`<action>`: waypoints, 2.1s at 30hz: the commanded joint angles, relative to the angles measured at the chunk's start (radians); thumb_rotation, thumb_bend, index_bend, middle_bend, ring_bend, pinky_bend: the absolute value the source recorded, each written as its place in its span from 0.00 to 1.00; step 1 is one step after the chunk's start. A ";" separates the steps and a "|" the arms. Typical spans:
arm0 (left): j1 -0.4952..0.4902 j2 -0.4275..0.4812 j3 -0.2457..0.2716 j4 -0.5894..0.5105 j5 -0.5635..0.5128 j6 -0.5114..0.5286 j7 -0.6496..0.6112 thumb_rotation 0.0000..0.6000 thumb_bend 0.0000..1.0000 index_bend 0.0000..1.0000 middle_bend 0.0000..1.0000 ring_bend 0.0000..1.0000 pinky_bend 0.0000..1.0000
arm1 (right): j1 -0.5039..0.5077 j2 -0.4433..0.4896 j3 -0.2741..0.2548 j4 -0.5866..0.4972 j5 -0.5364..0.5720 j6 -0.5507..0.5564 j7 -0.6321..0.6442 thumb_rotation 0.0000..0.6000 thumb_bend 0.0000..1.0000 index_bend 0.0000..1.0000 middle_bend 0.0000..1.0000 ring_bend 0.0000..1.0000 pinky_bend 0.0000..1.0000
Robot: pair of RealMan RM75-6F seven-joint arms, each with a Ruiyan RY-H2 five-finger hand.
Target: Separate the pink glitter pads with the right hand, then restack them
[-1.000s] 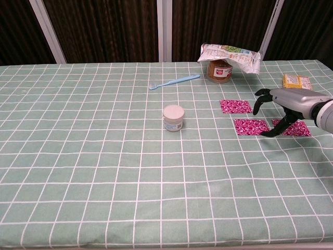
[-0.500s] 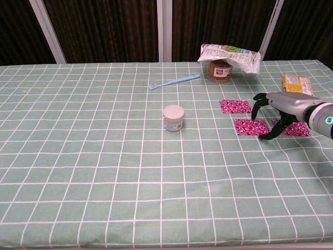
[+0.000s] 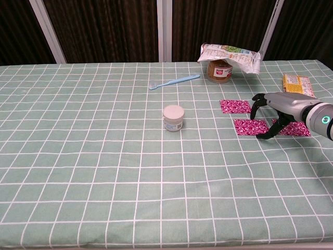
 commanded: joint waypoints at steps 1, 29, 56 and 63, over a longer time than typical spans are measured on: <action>0.001 0.000 0.001 0.000 0.000 0.000 -0.001 1.00 0.17 0.22 0.15 0.11 0.13 | -0.001 -0.002 -0.001 0.001 -0.001 0.000 0.000 0.86 0.12 0.34 0.04 0.00 0.00; 0.004 0.001 0.000 0.003 0.005 0.004 -0.007 1.00 0.17 0.22 0.15 0.11 0.13 | 0.111 -0.030 0.122 0.097 0.104 -0.053 -0.026 0.93 0.15 0.40 0.06 0.00 0.00; 0.008 0.008 0.003 -0.005 -0.009 -0.003 0.005 1.00 0.17 0.22 0.15 0.11 0.13 | 0.216 -0.186 0.136 0.360 0.136 -0.157 -0.039 0.92 0.15 0.38 0.06 0.00 0.00; 0.009 0.007 0.002 -0.004 -0.010 -0.002 0.005 1.00 0.17 0.22 0.15 0.11 0.13 | 0.223 -0.195 0.138 0.383 0.122 -0.170 -0.023 0.91 0.16 0.35 0.06 0.00 0.00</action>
